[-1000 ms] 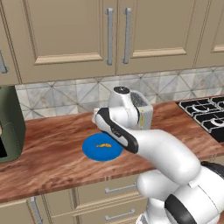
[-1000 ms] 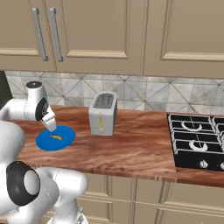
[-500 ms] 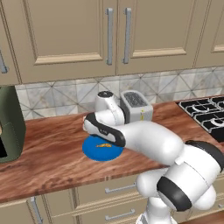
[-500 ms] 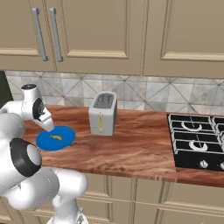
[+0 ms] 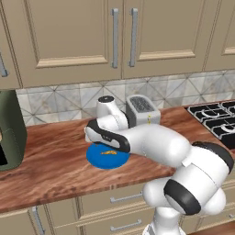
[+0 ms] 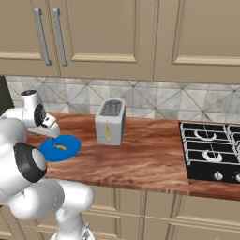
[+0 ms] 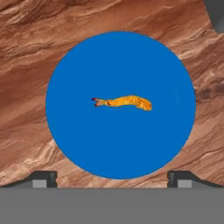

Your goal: Pick up the knife from the drawer and place it on the cutting board. Then place the meat from the plate to the cutting board.

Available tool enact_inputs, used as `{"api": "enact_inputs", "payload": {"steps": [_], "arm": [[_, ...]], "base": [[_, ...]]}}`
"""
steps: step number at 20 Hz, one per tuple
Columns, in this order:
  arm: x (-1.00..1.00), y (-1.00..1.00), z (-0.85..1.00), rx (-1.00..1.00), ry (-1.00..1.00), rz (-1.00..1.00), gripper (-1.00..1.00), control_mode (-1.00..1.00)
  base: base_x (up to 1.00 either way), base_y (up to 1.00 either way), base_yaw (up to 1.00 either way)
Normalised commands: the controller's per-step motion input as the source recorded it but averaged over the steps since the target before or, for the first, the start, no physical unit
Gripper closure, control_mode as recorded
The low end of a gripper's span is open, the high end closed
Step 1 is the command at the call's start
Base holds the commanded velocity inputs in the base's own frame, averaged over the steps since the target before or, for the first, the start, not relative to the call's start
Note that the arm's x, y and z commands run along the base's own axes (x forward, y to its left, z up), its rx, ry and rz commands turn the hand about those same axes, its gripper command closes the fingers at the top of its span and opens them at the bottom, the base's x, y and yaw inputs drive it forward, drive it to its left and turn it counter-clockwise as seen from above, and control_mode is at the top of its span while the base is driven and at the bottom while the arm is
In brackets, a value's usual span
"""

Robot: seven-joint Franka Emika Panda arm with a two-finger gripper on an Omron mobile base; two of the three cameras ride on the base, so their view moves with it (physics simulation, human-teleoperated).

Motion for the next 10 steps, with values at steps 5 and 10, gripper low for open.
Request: {"api": "enact_inputs", "payload": {"steps": [5, 10], "arm": [[-0.01, -0.09, 0.0, -0.02, 0.0, 0.3, -1.0, -1.0], [-0.14, -0.2, -0.04, -0.01, 0.0, 0.29, -1.0, -1.0]], "base": [[0.0, 0.0, 0.0], [0.0, 0.0, 0.0]]}}
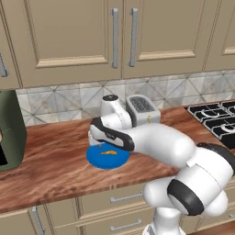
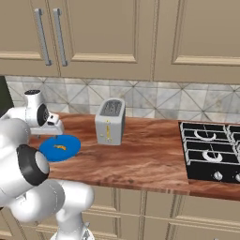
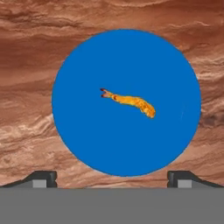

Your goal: Pick up the knife from the drawer and place it on the cutting board. Then place the meat from the plate to the cutting board.

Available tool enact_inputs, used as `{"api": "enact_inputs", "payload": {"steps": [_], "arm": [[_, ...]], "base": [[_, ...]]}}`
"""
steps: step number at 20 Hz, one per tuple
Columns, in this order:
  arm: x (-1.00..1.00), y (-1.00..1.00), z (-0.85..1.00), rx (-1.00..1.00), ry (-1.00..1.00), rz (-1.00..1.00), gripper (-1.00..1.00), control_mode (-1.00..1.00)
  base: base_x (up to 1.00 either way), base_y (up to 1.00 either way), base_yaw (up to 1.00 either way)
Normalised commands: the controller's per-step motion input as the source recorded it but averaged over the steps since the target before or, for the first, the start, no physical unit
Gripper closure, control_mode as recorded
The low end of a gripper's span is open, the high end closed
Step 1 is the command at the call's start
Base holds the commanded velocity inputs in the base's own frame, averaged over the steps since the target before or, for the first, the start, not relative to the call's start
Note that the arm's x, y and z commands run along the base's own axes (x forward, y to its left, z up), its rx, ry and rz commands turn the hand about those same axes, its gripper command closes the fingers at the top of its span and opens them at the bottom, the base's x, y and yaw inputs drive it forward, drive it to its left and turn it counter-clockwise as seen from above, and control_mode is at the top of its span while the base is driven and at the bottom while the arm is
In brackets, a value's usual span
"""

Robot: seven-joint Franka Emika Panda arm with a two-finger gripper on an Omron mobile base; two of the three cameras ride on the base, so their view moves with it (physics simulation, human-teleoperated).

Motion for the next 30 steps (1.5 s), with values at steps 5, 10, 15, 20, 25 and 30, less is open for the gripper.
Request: {"api": "enact_inputs", "payload": {"steps": [5, 10, 15, 20, 25, 30], "arm": [[-0.21, -0.21, -0.07, 0.0, 0.0, 0.28, -1.0, -1.0], [-0.16, -0.16, -0.03, -0.01, 0.0, 0.28, -1.0, -1.0], [0.0, -0.14, 0.0, -0.02, 0.0, 0.29, -1.0, -1.0], [0.05, -0.02, -0.11, -0.04, 0.0, 0.3, -1.0, -1.0], [0.13, 0.0, -0.3, -0.06, 0.0, 0.27, -1.0, -1.0], [0.24, 0.01, -0.33, -0.07, 0.0, 0.22, -1.0, -1.0]], "base": [[0.0, 0.0, 0.0], [0.0, 0.0, 0.0], [0.0, 0.0, 0.0], [0.0, 0.0, 0.0], [0.0, 0.0, 0.0], [0.0, 0.0, 0.0]]}}
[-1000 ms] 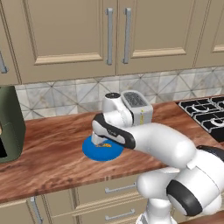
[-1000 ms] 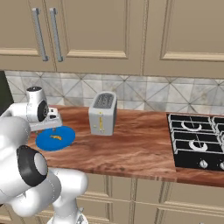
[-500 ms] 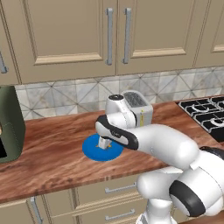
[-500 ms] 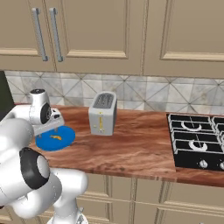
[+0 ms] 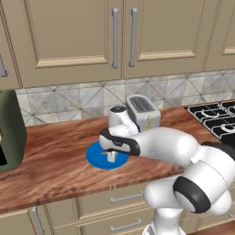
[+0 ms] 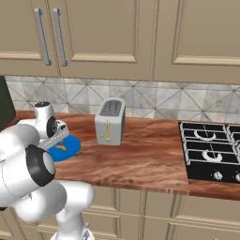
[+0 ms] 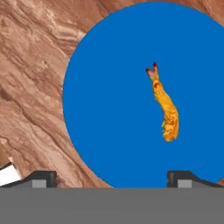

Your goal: Pick up the knife from the drawer and place it on the cutting board. Then place the meat from the plate to the cutting board.

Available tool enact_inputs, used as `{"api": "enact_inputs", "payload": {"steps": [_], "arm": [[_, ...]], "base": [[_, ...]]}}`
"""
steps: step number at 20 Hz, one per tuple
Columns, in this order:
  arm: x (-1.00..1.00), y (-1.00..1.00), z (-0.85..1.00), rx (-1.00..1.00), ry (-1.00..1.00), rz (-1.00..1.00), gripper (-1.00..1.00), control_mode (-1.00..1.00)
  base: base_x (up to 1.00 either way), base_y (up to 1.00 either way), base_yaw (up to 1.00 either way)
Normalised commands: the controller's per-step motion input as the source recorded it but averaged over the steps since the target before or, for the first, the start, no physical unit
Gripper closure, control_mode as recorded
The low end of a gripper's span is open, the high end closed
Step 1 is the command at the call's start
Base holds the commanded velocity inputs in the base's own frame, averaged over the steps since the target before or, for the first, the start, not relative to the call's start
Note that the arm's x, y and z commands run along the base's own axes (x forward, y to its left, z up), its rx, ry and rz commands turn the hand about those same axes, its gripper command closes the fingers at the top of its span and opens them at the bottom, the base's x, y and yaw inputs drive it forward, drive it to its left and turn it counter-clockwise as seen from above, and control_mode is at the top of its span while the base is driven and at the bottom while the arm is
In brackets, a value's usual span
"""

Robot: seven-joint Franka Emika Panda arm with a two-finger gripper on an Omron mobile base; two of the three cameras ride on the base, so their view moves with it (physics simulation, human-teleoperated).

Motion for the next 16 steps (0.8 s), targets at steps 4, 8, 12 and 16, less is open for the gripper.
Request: {"api": "enact_inputs", "payload": {"steps": [4, 8, 12, 16], "arm": [[0.38, 0.07, -0.21, -0.03, 0.0, 0.18, -1.0, -1.0], [0.39, 0.16, -0.11, -0.02, 0.0, 0.15, -1.0, -1.0], [0.29, 0.18, -0.14, -0.03, 0.0, 0.12, -1.0, -1.0], [0.16, 0.15, -0.18, -0.04, 0.02, 0.07, -1.0, -1.0]], "base": [[0.0, 0.0, 0.0], [0.0, 0.0, 0.0], [0.0, 0.0, 0.0], [0.0, 0.0, 0.0]]}}
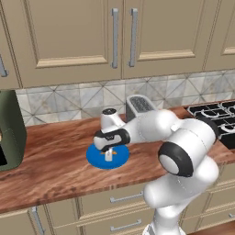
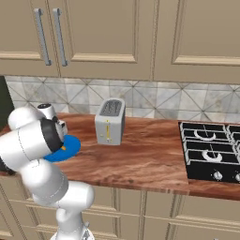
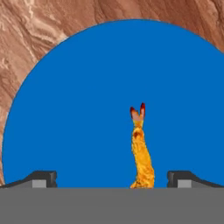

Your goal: Pick up the knife from the drawer and place it on the cutting board. Then place the meat from the plate to the cutting board.

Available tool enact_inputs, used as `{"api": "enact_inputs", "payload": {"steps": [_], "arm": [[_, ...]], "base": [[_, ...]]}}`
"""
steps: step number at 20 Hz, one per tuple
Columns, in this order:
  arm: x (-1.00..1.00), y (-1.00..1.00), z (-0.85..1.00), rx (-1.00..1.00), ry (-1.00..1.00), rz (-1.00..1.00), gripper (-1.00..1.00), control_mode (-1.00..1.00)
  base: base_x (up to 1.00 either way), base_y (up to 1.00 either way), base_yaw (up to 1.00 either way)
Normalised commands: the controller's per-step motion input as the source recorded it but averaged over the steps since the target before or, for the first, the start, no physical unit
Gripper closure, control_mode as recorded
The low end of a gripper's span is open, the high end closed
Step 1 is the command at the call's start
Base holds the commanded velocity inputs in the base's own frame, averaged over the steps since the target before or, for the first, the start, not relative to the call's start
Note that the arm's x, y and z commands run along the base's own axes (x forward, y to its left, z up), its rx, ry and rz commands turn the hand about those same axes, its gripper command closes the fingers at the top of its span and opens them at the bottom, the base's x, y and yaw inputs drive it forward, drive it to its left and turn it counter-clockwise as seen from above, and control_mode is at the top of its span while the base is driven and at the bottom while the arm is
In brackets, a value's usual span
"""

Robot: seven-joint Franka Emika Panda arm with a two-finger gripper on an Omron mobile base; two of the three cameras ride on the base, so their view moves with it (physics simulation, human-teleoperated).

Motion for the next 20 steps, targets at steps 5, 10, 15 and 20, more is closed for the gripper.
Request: {"api": "enact_inputs", "payload": {"steps": [5, 10, 15, 20], "arm": [[0.03, 0.01, -0.07, -0.02, 0.0, 0.02, -1.0, -1.0], [0.08, 0.0, -0.07, -0.01, 0.0, 0.0, -1.0, -1.0], [0.1, 0.0, -0.2, 0.0, 0.01, 0.0, -1.0, -1.0], [0.09, 0.0, -0.24, 0.0, 0.01, 0.0, -1.0, -1.0]], "base": [[0.0, 0.0, 0.0], [0.0, 0.0, 0.0], [0.0, 0.0, 0.0], [0.0, 0.0, 0.0]]}}
